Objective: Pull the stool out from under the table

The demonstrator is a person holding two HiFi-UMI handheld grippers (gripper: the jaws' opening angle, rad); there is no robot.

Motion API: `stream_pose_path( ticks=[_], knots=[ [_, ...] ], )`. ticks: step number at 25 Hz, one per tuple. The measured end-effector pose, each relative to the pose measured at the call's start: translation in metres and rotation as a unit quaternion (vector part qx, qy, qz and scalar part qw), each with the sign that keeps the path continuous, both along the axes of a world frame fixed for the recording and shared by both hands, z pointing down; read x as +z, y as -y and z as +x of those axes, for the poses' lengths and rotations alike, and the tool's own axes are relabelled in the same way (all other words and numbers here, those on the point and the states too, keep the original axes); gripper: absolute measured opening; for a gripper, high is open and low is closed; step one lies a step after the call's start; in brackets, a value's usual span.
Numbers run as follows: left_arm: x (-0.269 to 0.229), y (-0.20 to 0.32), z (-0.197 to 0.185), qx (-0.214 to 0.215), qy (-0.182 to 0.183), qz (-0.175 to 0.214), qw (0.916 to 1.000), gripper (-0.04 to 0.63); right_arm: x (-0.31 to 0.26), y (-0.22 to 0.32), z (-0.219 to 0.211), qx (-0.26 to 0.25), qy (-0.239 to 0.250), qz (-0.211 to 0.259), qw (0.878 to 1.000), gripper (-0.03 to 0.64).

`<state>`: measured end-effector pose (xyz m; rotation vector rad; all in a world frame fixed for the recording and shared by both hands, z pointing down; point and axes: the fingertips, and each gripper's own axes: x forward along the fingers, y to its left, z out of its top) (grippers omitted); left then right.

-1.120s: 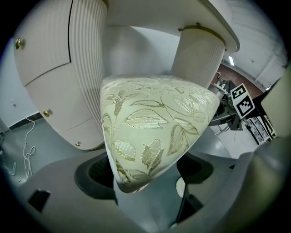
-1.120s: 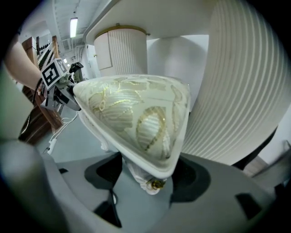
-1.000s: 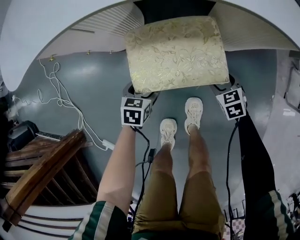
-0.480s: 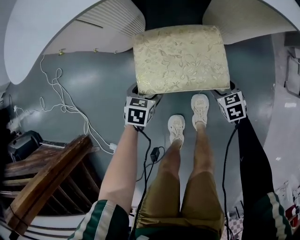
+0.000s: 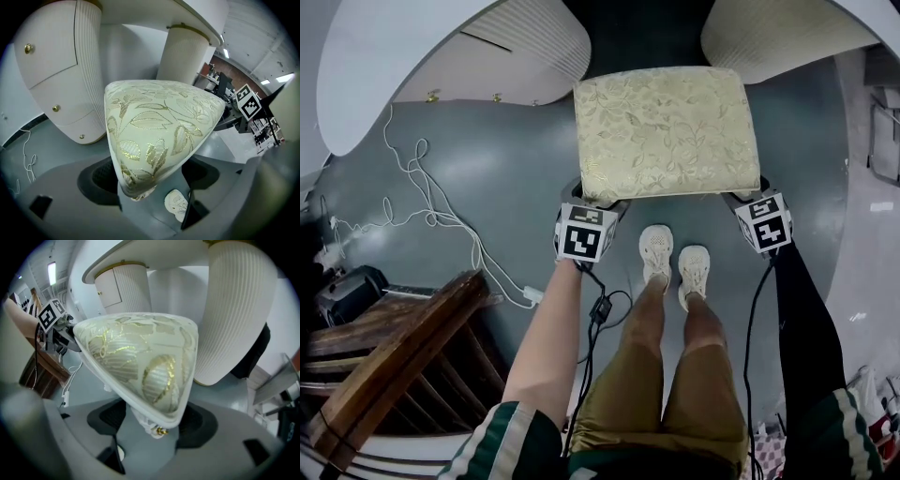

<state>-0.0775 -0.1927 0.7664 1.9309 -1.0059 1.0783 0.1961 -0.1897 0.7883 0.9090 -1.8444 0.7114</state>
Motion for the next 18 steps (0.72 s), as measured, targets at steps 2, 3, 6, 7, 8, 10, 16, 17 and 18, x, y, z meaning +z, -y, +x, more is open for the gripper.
stream_pose_path(
  ticks=[2, 3, 6, 7, 8, 10, 16, 17, 18],
  knots=[
    [-0.002, -0.002, -0.001, 0.000, 0.001, -0.001, 1.0000, 0.416, -0.002, 0.000, -0.001, 0.000, 0.002, 0.002, 1.000, 0.334],
    [-0.003, -0.001, -0.001, 0.000, 0.002, -0.001, 1.0000, 0.416, -0.003, 0.000, 0.000, 0.000, 0.002, 0.002, 1.000, 0.334],
    [-0.004, 0.001, 0.000, 0.000, 0.008, -0.004, 1.0000, 0.416, -0.001, 0.001, 0.001, 0.000, 0.004, 0.000, 1.000, 0.334],
    [-0.004, 0.001, 0.000, 0.001, 0.012, -0.004, 0.9999, 0.416, 0.001, 0.001, 0.000, 0.000, 0.006, -0.003, 1.000, 0.334],
    [-0.003, 0.002, -0.001, 0.002, 0.015, -0.003, 0.9999, 0.416, 0.003, 0.000, 0.000, 0.000, 0.008, -0.005, 1.000, 0.334],
    [-0.002, 0.001, -0.002, 0.004, 0.022, 0.000, 0.9998, 0.416, 0.007, -0.002, -0.001, 0.001, 0.012, -0.008, 1.000, 0.334],
    [-0.007, 0.002, -0.005, 0.005, 0.034, -0.003, 0.9994, 0.416, 0.007, -0.004, -0.004, 0.003, 0.022, -0.015, 1.000, 0.334],
    [-0.008, 0.002, -0.005, 0.006, 0.036, -0.004, 0.9993, 0.416, 0.006, -0.004, -0.004, 0.004, 0.025, -0.017, 1.000, 0.334],
    [-0.010, 0.002, -0.005, 0.007, 0.038, -0.005, 0.9992, 0.416, 0.006, -0.004, -0.005, 0.004, 0.027, -0.019, 0.999, 0.334]
  ],
)
